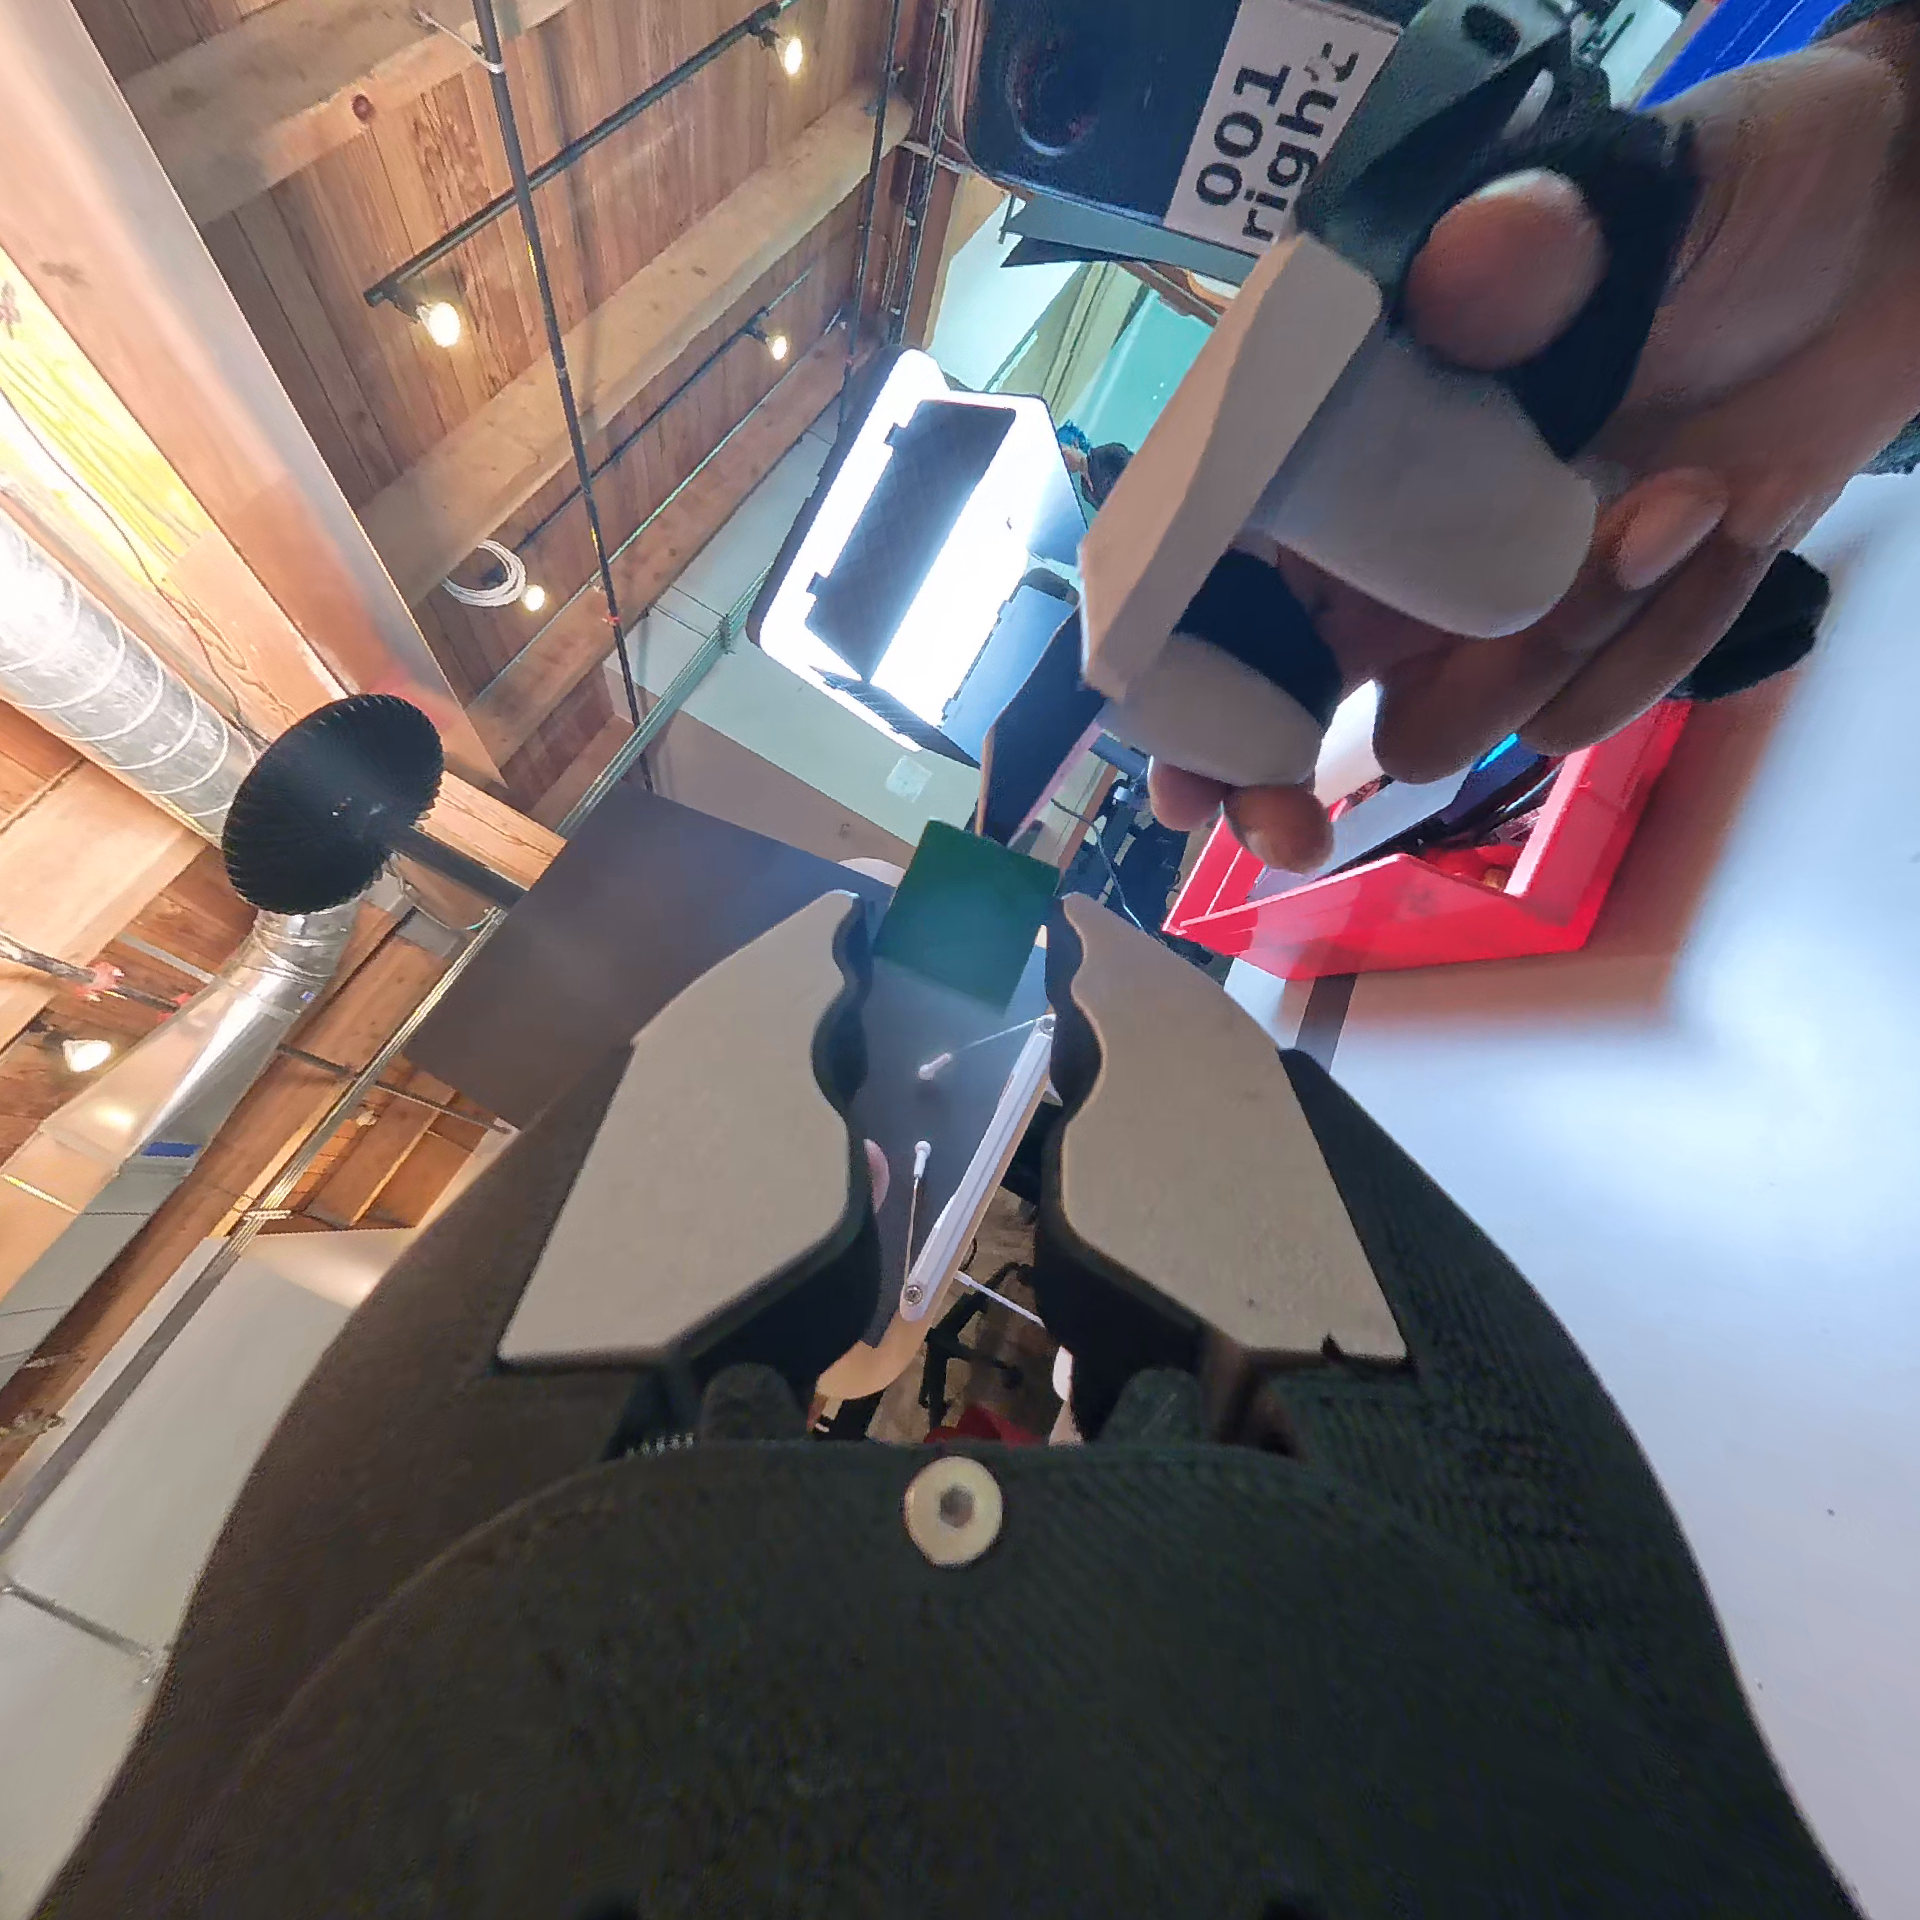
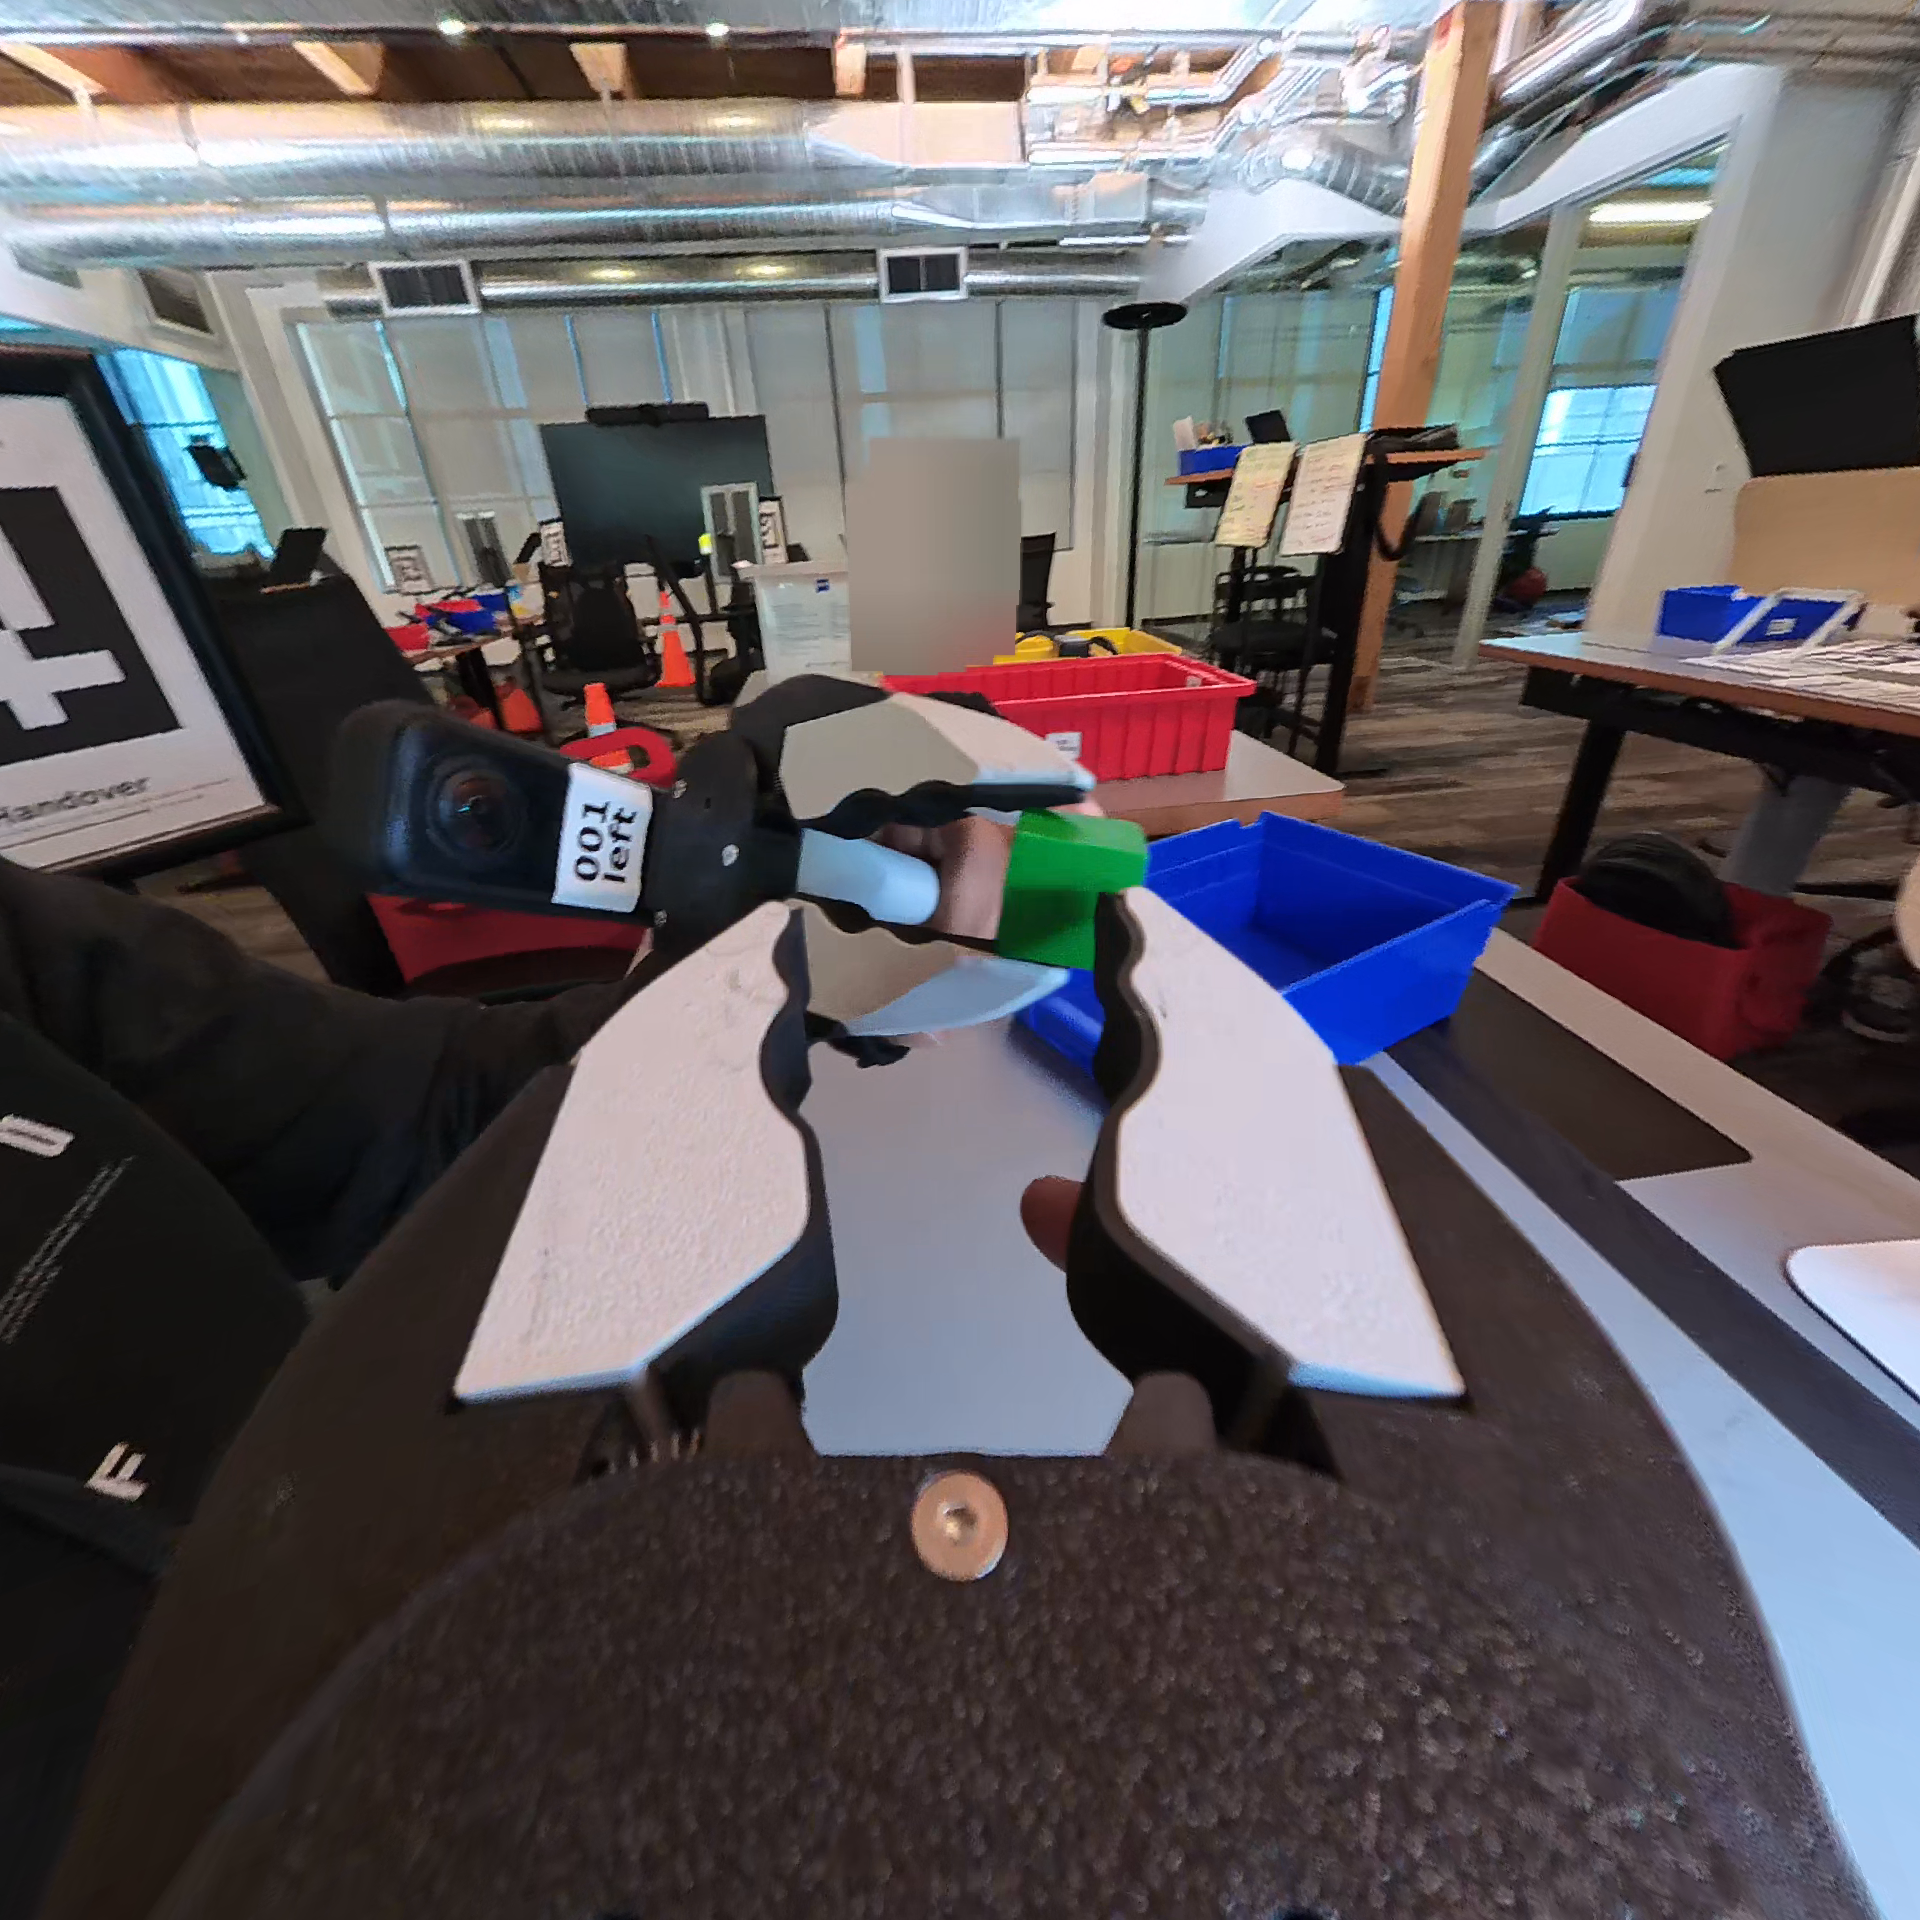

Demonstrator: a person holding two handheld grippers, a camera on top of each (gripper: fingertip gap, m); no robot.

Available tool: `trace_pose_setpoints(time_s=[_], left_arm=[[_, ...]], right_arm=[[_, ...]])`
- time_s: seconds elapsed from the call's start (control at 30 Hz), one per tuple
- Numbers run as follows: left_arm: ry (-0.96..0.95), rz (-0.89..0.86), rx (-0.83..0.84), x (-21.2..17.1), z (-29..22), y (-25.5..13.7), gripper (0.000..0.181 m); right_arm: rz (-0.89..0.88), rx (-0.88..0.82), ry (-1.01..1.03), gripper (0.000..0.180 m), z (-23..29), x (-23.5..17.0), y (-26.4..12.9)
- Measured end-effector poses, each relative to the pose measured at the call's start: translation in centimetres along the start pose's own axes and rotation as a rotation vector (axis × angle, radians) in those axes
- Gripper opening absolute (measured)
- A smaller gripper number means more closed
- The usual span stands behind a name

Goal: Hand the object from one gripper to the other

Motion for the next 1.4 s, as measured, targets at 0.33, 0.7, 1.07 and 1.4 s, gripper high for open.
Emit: trace_pose_setpoints(time_s=[0.33, 0.7, 1.07, 1.4], left_arm=[[-0.058, -0.051, -0.048, 0.5, -0.7, 0.4, 0.031], [-1.038, -0.115, -0.189, -1.9, 2.5, 0.9, 0.049], [-0.924, -0.107, -0.461, -1.8, 0.9, 0.6, 0.055], [-0.862, -0.188, -0.555, -0.8, 1.0, -0.4, 0.044]], right_arm=[[0.058, -0.123, -0.049, 0.028, -0.5, -0.5, 0.1], [0.349, -0.514, -1.139, 0.028, 0.8, -1.6, 0.3], [0.174, -0.261, -1.446, 0.028, 3.7, -3.2, 0.8], [0.116, -0.149, -1.383, 0.028, 4.6, -2.9, 0.7]])
Point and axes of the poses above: each gripper's, where its closed fingertips meet, y out along the fingers, x out of its top, z = x × y across the jaws, the point moved 10 cm from there along -y, back along the fingers, and after that the axes turned 7 degrees about -z, right-handed, at the moved point
